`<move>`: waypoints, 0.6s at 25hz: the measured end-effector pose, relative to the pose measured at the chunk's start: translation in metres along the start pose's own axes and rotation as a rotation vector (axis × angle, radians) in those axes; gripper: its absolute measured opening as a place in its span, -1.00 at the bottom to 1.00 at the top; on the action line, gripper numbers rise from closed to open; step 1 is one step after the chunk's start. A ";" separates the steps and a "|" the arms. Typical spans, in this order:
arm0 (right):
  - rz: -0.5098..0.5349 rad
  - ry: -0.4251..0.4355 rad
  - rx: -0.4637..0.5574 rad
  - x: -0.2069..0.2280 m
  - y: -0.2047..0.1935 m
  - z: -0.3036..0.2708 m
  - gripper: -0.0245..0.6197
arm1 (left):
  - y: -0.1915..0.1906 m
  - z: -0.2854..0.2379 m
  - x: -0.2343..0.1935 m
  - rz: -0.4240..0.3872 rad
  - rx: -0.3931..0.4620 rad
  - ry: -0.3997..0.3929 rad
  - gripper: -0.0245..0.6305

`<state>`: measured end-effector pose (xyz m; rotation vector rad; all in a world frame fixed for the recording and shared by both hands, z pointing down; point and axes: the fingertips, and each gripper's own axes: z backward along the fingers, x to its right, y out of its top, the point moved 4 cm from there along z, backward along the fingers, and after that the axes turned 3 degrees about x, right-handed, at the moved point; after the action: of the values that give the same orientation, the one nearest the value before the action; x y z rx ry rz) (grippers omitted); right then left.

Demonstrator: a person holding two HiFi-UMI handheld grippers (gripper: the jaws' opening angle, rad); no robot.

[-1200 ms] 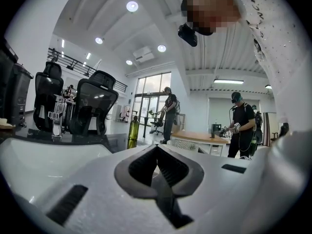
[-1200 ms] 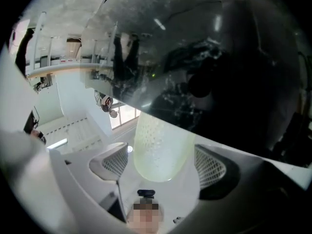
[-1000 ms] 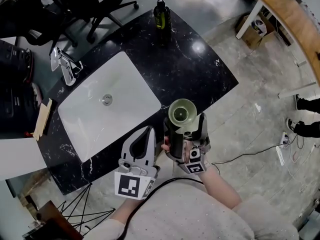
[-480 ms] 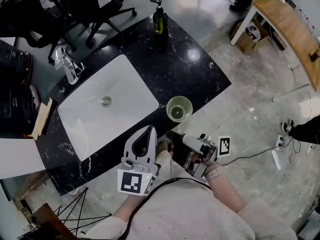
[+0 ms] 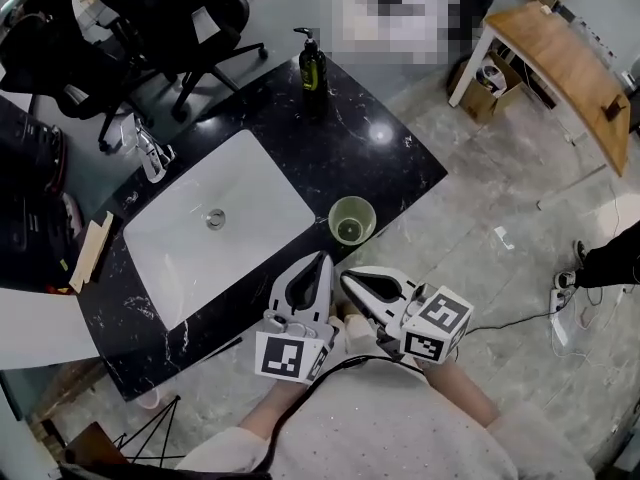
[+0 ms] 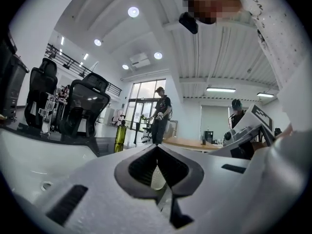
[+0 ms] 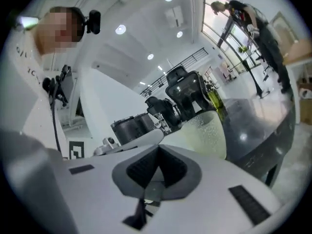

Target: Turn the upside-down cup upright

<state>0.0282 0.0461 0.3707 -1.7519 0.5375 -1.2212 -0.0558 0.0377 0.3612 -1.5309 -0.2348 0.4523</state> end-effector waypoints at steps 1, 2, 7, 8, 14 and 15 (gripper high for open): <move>0.027 -0.029 0.016 0.000 0.001 0.001 -0.90 | 0.000 0.000 0.002 0.000 -0.001 -0.006 -0.90; 0.053 -0.059 0.030 0.000 0.002 0.002 -0.90 | 0.000 0.000 0.003 0.001 -0.001 -0.010 -0.90; 0.216 -0.166 0.071 -0.001 0.012 0.010 -0.90 | 0.002 -0.002 0.009 0.000 -0.004 -0.029 -0.90; 0.247 -0.177 0.074 -0.002 0.014 0.010 -0.90 | 0.002 -0.002 0.010 0.000 -0.007 -0.033 -0.90; 0.288 -0.184 0.096 -0.007 0.017 0.008 -0.90 | -0.001 0.003 0.009 0.007 -0.022 -0.034 -0.90; 0.288 -0.184 0.098 -0.008 0.018 0.008 -0.90 | 0.000 0.004 0.008 0.007 -0.022 -0.032 -0.90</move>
<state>0.0346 0.0466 0.3510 -1.6195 0.5869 -0.8627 -0.0497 0.0446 0.3607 -1.5471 -0.2601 0.4819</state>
